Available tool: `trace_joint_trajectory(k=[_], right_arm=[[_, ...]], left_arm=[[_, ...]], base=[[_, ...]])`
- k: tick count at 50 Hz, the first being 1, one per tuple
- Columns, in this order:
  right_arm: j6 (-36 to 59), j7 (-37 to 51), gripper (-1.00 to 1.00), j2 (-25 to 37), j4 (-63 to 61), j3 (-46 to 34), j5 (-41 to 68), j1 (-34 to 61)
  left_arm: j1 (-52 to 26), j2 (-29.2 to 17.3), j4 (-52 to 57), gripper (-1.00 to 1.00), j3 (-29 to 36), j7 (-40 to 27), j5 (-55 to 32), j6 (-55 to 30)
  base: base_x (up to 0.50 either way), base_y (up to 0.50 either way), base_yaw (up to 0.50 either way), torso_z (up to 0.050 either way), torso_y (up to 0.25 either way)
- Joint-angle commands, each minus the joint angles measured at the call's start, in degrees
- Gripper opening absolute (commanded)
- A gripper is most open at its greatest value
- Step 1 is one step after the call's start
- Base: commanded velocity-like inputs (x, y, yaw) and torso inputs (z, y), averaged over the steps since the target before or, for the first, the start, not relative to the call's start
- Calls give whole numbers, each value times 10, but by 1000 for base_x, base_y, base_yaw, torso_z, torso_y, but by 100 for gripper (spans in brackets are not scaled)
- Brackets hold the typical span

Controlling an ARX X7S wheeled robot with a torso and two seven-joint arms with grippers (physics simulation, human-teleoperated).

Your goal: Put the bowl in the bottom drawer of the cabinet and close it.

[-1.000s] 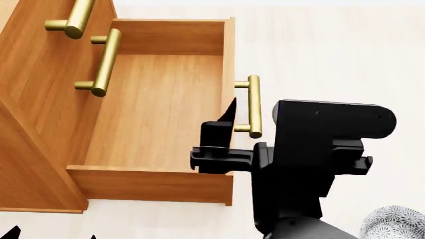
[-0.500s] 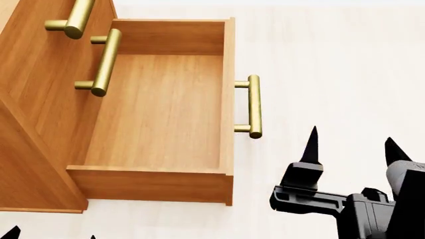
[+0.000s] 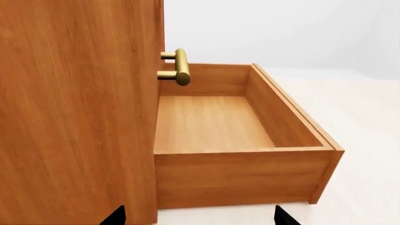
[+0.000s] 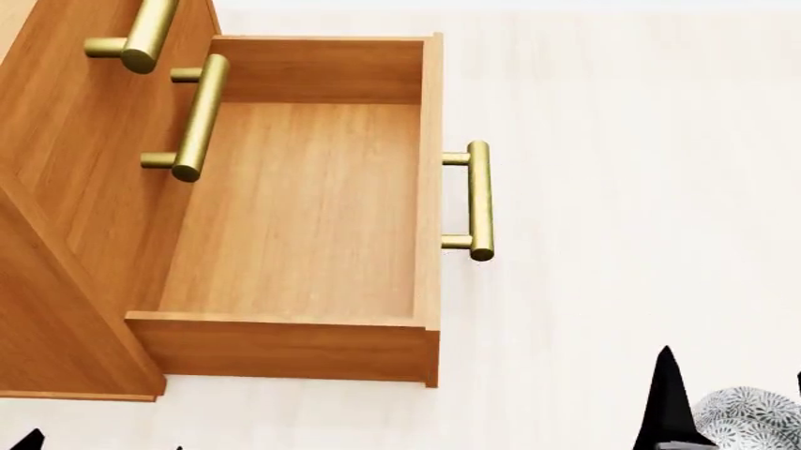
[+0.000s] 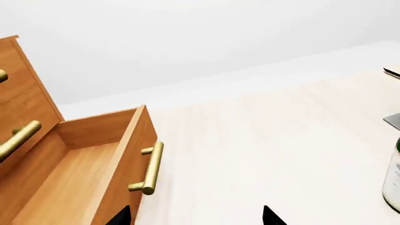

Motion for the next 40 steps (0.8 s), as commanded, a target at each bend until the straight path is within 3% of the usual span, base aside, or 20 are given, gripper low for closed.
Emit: trace_joint_trajectory(k=[1, 11, 24, 32, 40], right_arm=[[-56, -87, 100, -8, -1, 125, 29, -171], [-72, -159, 100, -53, -6, 241, 84, -282], [65, -276, 100, -186, 8, 402, 96, -291], [105, -350, 100, -251, 60, 457, 84, -286], [103, -408, 100, -293, 125, 455, 70, -264]], left_arm=[[-1, 2, -1, 100, 4, 0, 2, -1], [-1, 0, 0, 100, 4, -1, 1, -1], [2, 0, -5, 100, 6, 1, 4, 3], [1, 0, 1, 100, 7, -4, 3, -1], [-1, 1, -3, 100, 9, -2, 2, -2]], base=[[0, 0, 0, 0, 0], [0, 0, 0, 0, 0], [0, 0, 0, 0, 0], [0, 0, 0, 0, 0], [0, 0, 0, 0, 0]])
